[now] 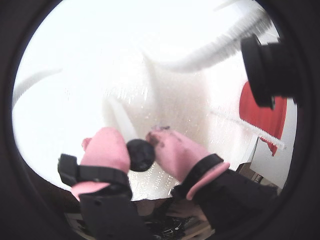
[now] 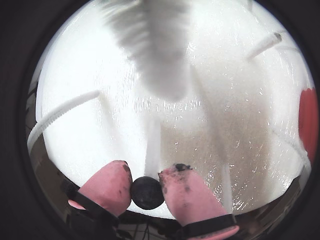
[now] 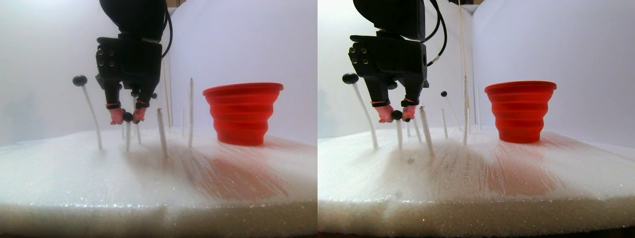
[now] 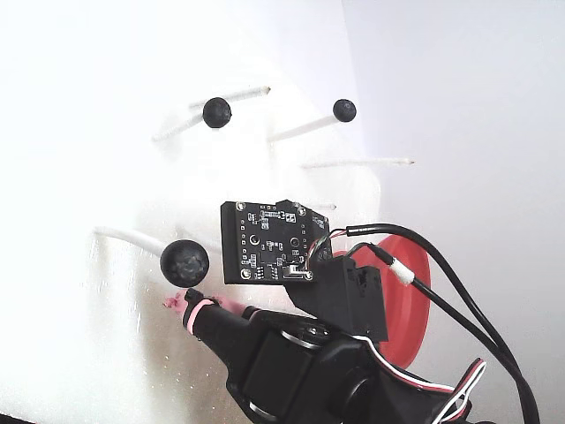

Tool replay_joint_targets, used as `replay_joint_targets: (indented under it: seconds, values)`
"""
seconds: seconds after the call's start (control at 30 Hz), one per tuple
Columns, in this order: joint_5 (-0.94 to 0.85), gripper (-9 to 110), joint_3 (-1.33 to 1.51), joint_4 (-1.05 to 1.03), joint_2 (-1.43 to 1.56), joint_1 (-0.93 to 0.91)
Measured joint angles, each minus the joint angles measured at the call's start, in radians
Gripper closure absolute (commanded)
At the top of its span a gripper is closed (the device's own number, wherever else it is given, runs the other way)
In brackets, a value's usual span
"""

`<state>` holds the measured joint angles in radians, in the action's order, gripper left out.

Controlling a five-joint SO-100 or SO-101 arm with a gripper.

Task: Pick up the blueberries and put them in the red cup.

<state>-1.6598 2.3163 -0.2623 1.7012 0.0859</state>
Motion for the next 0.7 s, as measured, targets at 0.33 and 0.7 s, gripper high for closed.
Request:
replay_joint_targets:
  seconds: [0.33,0.7]
  values:
    - [0.0,92,0.006,-0.063,0.069,0.0]
    - [0.0,92,0.02,-0.124,0.163,-0.02]
